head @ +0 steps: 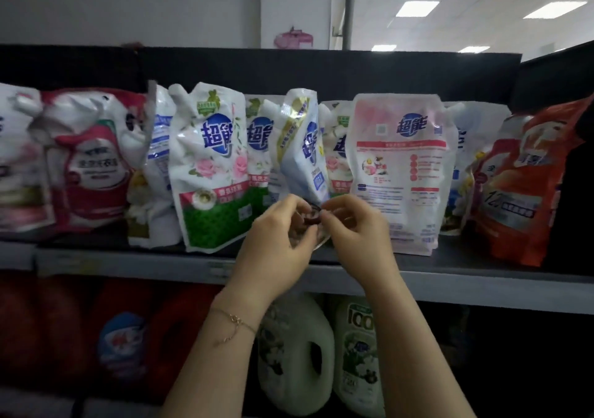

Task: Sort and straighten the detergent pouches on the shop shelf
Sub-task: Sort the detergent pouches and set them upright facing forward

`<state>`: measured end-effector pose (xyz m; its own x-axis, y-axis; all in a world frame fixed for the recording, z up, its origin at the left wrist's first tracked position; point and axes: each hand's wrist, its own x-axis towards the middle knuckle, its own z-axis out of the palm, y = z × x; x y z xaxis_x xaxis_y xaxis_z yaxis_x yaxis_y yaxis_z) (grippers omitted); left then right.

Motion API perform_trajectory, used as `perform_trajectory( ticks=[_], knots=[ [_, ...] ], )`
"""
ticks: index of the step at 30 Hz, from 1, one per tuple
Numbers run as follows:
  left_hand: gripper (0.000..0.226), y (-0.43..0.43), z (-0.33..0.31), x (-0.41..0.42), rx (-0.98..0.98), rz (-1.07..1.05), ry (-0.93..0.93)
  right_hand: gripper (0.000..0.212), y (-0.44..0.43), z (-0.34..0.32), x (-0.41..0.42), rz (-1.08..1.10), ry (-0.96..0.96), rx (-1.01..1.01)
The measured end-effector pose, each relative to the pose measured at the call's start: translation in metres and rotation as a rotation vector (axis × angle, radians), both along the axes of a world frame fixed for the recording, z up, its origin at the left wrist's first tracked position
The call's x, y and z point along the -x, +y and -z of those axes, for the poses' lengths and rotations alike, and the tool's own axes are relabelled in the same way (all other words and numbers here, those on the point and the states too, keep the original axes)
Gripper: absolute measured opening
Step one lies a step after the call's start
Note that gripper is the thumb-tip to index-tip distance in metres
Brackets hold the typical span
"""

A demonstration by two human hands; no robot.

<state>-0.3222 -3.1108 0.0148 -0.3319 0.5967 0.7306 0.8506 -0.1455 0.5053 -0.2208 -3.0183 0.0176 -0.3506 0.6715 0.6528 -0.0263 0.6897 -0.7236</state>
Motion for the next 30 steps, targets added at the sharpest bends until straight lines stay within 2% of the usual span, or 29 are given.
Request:
perform_trajectory(
  ticks=[3, 6, 12, 17, 22, 27, 30],
  knots=[
    [0.013, -0.024, 0.013, 0.014, -0.006, -0.099, -0.058, 0.003, -0.021, 0.007, 0.022, -0.142, 0.091, 0.096],
    [0.014, -0.053, 0.022, 0.034, 0.034, -0.209, -0.135, 0.006, -0.046, 0.015, 0.044, -0.245, 0.104, 0.112],
    [0.011, -0.123, 0.043, 0.074, 0.0, -0.385, -0.176, 0.006, -0.096, 0.026, 0.085, -0.306, -0.034, 0.037],
    [0.013, -0.177, 0.055, 0.118, 0.084, -0.536, -0.055, 0.011, -0.135, 0.036, 0.126, -0.187, -0.149, -0.091],
    [0.017, -0.247, 0.058, 0.17, 0.183, -0.657, 0.085, 0.017, -0.197, 0.043, 0.191, -0.123, -0.24, -0.335],
    [0.02, -0.324, 0.059, 0.224, 0.334, -0.797, 0.15, 0.021, -0.264, 0.049, 0.262, -0.164, -0.297, -0.413],
    [0.022, -0.373, 0.063, 0.252, 0.394, -0.831, 0.089, 0.026, -0.303, 0.057, 0.297, -0.28, -0.328, -0.364]
  ],
)
